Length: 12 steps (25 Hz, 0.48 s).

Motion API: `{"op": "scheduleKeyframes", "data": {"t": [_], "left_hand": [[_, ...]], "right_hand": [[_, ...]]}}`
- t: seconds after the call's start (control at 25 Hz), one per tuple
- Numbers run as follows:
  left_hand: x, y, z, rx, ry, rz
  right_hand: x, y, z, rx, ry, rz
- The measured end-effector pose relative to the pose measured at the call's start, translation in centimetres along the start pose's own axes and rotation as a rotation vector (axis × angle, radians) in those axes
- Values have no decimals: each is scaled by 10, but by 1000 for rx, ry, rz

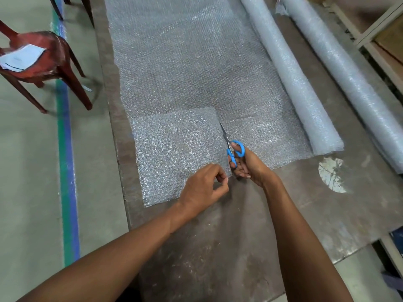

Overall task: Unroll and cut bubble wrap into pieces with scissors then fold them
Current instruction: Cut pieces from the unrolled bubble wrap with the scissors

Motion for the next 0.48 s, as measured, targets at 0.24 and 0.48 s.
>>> {"op": "scheduleKeyframes", "data": {"t": [0.24,0.48], "left_hand": [[-3,5,-2,-2,14,5],[-2,6,0,-25,13,26]], "right_hand": [[6,1,6,-113,-62,36],[16,10,4,-42,14,13]]}}
Point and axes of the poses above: each hand's wrist, its own x-axis towards the middle knuckle, its own z-axis out of the back of the hand, y = z × x, the point moved 8 cm from there along x, towards the middle knuckle, and after that the axes turned 11 degrees about -z, right-handed, at the moved point
